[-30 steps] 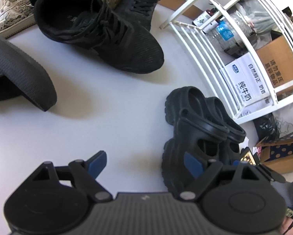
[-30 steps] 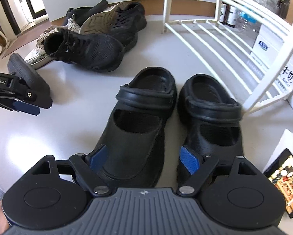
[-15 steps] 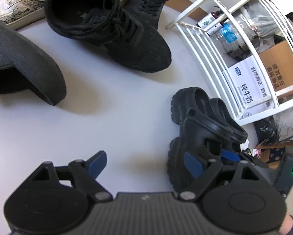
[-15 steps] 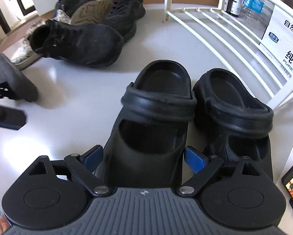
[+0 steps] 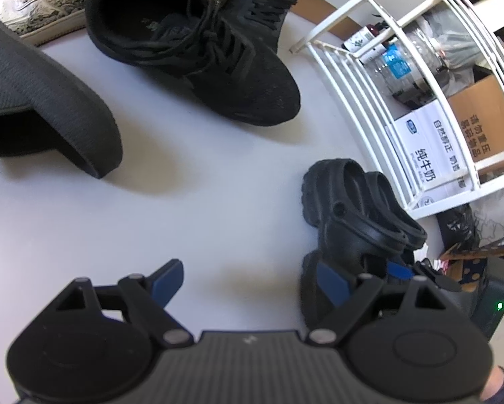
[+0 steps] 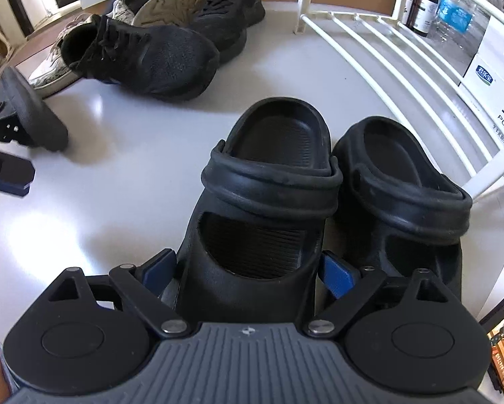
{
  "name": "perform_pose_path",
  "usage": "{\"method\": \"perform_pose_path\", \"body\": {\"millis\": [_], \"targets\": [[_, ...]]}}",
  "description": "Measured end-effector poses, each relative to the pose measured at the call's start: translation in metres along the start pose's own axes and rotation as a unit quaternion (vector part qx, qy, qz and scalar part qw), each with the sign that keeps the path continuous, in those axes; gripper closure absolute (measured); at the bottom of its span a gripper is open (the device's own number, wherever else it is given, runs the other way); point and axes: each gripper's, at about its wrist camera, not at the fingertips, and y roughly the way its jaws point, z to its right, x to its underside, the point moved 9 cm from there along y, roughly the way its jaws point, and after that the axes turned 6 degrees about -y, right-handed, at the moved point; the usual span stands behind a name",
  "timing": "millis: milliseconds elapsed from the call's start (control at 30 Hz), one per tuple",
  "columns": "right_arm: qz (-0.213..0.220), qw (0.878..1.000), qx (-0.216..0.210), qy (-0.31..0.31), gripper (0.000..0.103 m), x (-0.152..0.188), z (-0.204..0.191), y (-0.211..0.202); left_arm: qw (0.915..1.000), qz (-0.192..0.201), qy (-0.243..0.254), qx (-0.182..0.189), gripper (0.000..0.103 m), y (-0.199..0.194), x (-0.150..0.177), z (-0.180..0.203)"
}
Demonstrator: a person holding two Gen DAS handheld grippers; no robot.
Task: Organize scattered shoes
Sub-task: 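Move the left tool back to the shoe pile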
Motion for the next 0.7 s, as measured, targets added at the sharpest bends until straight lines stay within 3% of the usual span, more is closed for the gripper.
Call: {"method": "perform_pose_path", "body": {"millis": [367,567,700], "targets": [[-0.014,0.999,-0.016,-0.046,0.01,0.01,0.007,-0.007,0.9999,0.007,0.011,-0.005,0.015,0.0,-0.009,0.004],[-0.019,0.998,-0.014,-0.054,0.01,0.016,0.013,-0.011,0.9974,0.06,0.033,-0.022,0.015,-0.02,-0.041,0.005],[-0.018,0.999,-0.006,-0.048,0.009,0.016,0.014,-0.017,0.9952,0.092,0.016,-0.03,0.015,-0.034,-0.062,-0.004]]}}
